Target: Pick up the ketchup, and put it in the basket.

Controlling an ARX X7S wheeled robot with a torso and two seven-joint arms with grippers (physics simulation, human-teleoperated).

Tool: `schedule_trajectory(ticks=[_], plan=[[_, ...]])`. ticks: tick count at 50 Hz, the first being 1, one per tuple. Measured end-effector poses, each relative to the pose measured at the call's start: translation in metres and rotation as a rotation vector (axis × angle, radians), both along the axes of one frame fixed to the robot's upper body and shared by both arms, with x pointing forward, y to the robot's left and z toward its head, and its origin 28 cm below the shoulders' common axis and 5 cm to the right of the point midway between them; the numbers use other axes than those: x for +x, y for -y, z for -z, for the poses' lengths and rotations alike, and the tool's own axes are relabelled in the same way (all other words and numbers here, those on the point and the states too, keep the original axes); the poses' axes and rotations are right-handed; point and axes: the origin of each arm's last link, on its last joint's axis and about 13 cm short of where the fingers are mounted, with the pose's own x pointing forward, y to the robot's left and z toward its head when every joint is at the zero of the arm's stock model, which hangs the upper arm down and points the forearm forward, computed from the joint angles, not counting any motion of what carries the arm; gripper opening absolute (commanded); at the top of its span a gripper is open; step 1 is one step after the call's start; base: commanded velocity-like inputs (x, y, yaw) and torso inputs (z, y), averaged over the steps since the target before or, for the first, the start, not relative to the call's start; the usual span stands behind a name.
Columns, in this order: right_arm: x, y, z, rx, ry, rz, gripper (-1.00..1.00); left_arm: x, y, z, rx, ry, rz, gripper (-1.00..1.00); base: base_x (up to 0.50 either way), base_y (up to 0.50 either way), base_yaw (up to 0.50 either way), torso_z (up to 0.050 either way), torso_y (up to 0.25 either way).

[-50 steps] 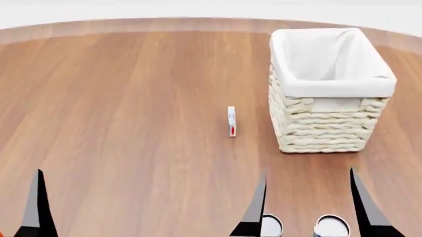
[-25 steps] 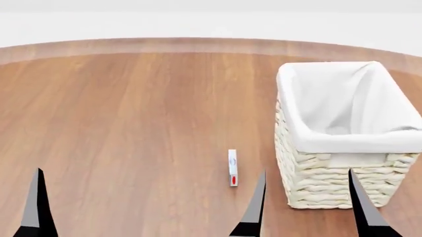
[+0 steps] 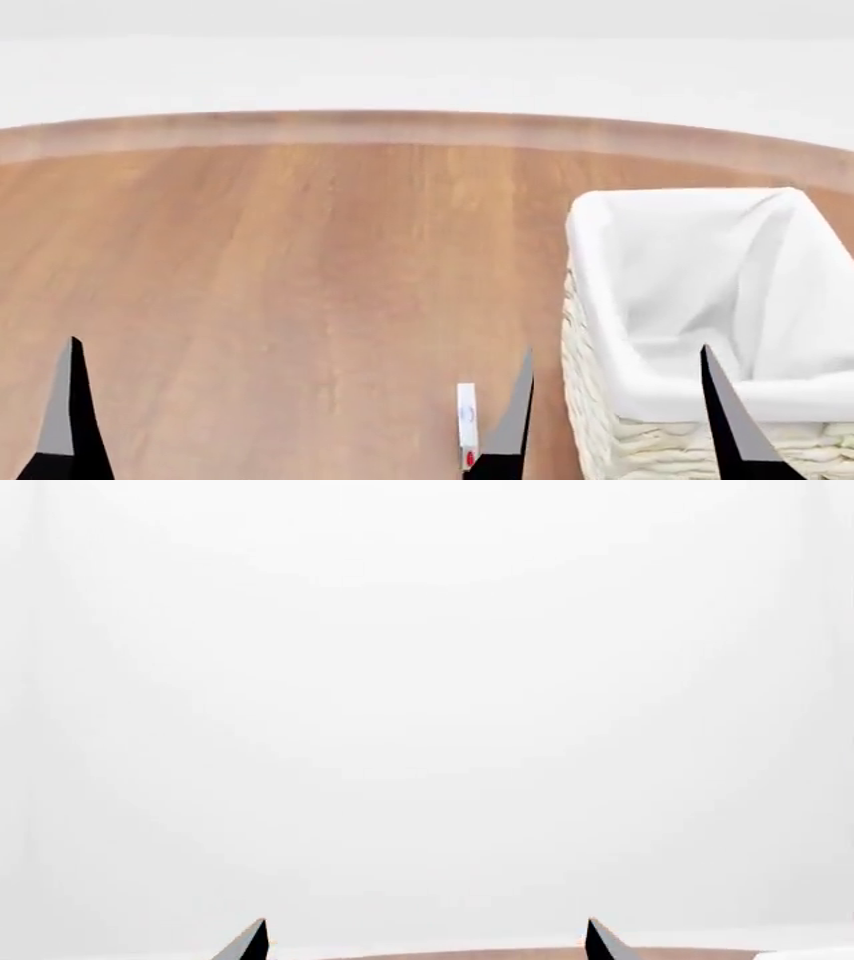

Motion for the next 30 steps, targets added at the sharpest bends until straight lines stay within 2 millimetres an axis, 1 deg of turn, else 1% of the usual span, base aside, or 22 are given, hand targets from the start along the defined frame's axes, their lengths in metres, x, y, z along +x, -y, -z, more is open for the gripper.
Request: schedule_trajectory(ticks=[7,22,28,30], plan=[[-0.0006,0.0004,-0.0002,0.012,0.006,-0.009,1.0,-0.0002,0.0003,-0.0016,-0.003,0.0,0.002,1.0,-0.09,-0.5,0.0,0.0,0.0],[-0.0016,0.0004,-0.0005,0.018,0.01,-0.019,1.0,-0.0004,0.0002,0.0028,-0.007,0.002,0.004,1.0,-0.09,-0.5,0.0,0.0,0.0],[-0.0015,0.0005,-0.0006,0.01,0.011,-0.017,1.0,-0.0006,0.0003,0.0037,-0.011,-0.002,0.008,1.0,0.0,0.0,0.0,0.0,0.0],[-0.0014,0.0002,-0.0003,0.007,0.009,-0.018,1.0,-0.0008,0.0001,0.004,-0.013,-0.003,0.013,1.0,0.0,0.0,0.0,0.036,0.0]])
